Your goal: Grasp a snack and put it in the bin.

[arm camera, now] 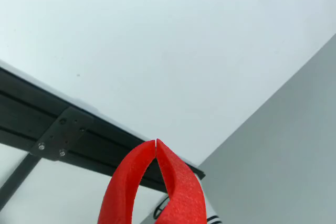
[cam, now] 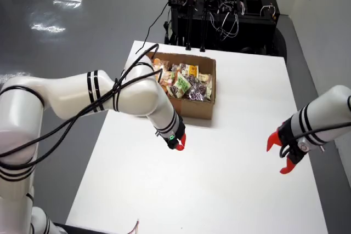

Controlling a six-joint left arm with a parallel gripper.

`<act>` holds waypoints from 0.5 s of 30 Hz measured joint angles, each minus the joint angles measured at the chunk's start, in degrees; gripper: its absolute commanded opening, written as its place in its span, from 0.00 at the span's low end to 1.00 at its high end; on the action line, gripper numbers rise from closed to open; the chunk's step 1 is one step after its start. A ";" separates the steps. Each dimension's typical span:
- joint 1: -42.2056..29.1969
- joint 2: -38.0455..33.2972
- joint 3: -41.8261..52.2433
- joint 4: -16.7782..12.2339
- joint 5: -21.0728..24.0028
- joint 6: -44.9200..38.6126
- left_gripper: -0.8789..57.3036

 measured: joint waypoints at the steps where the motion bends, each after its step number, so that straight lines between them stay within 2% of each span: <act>1: 0.57 0.00 -0.01 0.01 -0.09 0.43 0.02; 8: 4.06 -0.03 -0.05 0.11 -0.70 2.39 0.02; 15: 4.62 -0.04 -0.07 0.17 -0.95 3.10 0.02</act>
